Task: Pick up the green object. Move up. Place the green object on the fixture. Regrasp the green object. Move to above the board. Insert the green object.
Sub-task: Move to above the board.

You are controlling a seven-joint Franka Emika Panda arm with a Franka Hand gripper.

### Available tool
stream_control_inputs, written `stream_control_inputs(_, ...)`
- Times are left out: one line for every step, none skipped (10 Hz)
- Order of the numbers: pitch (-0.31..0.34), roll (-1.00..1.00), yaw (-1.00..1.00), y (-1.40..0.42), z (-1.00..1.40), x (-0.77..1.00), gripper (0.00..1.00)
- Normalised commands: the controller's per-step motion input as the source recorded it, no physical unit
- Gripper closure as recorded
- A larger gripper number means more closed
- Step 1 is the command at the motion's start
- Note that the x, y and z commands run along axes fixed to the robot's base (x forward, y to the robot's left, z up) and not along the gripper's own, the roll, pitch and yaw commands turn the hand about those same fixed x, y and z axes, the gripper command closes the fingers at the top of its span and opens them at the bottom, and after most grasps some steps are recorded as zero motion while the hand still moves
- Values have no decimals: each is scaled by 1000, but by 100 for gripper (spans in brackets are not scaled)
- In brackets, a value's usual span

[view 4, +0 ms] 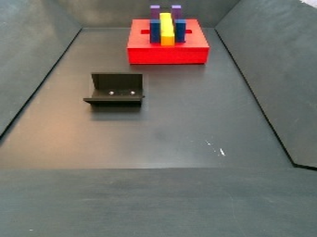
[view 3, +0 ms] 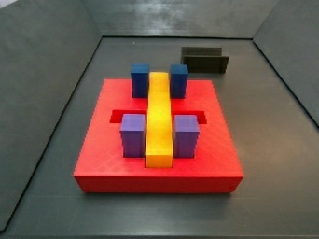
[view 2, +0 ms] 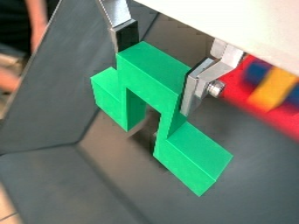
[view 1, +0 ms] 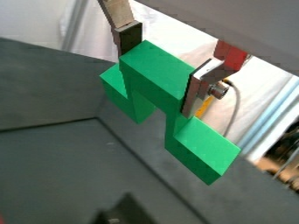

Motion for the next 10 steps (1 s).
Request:
stream_control_inputs(112,-1000,-27,-1400,273,-1001,100)
stream_control_inputs(114,-1000,-28,-1400,279,-992,100)
stream_control_inputs(105,-1000,-7,-814,164,-627,100)
stream_control_inputs(99,-1000,-3,-552,108,-438,100)
stream_control_inputs(89,-1000,1,-244,51,-215,100)
stream_control_inputs(71,-1000,8,-113,33,-144,100)
stream_control_inputs(39,-887,9,-45,14,-117,100)
stream_control_inputs(2,-660,4,-9,9,-92,100)
stream_control_inputs(-20,-451,2,-4,9,-78,100)
stream_control_inputs(-26,-261,-1,4,-1,-50,100)
